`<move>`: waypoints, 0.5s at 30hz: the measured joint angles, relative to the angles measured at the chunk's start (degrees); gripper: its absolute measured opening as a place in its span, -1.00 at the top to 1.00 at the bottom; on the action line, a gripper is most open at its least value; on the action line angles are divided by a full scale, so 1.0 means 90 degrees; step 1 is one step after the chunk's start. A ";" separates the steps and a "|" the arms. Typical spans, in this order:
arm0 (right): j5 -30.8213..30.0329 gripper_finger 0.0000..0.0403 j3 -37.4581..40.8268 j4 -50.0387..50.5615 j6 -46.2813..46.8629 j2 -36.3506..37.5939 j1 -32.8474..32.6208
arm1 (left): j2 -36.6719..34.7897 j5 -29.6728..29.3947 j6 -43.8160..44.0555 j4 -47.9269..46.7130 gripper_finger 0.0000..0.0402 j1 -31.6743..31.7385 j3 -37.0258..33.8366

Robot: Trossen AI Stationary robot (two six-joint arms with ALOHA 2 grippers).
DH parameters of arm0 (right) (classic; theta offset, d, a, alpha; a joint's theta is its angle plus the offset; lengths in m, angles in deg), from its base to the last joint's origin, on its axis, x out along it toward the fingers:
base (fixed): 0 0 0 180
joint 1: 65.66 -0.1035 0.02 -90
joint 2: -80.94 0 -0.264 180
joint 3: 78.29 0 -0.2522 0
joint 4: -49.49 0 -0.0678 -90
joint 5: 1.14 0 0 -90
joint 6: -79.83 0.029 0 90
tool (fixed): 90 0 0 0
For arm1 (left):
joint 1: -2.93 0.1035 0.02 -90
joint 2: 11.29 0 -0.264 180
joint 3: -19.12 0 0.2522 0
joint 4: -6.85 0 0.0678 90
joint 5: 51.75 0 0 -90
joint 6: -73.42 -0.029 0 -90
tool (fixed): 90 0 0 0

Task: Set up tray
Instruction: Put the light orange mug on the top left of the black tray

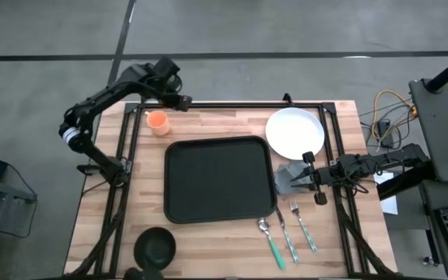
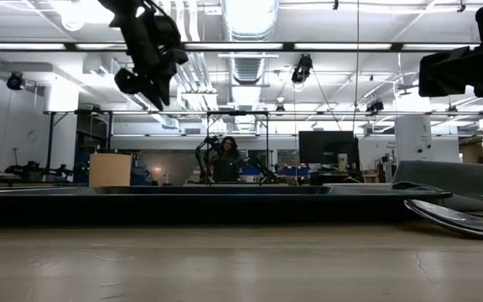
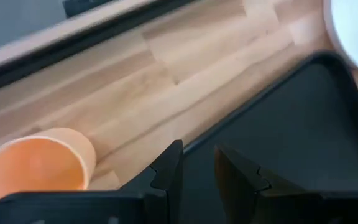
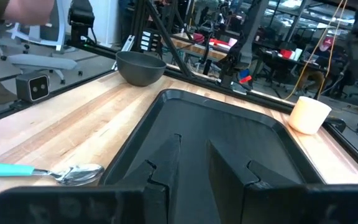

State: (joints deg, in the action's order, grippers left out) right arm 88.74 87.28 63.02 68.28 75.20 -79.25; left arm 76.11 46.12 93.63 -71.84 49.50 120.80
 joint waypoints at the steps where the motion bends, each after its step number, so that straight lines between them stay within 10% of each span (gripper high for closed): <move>1: -0.0002 0.66 0.0000 0.0000 0.0000 0.0000 0.0000 | -0.0031 -0.0173 0.0086 -0.0122 0.65 -0.0002 0.0078; 15: 0.0001 0.66 0.0000 0.0000 0.0000 0.0000 0.0000 | -0.1601 -0.0881 0.0884 -0.0385 0.65 0.0121 -0.1267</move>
State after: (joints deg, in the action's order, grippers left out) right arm 88.75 87.28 63.02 68.28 75.20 -79.25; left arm 61.70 38.20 101.59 -75.31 50.58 109.40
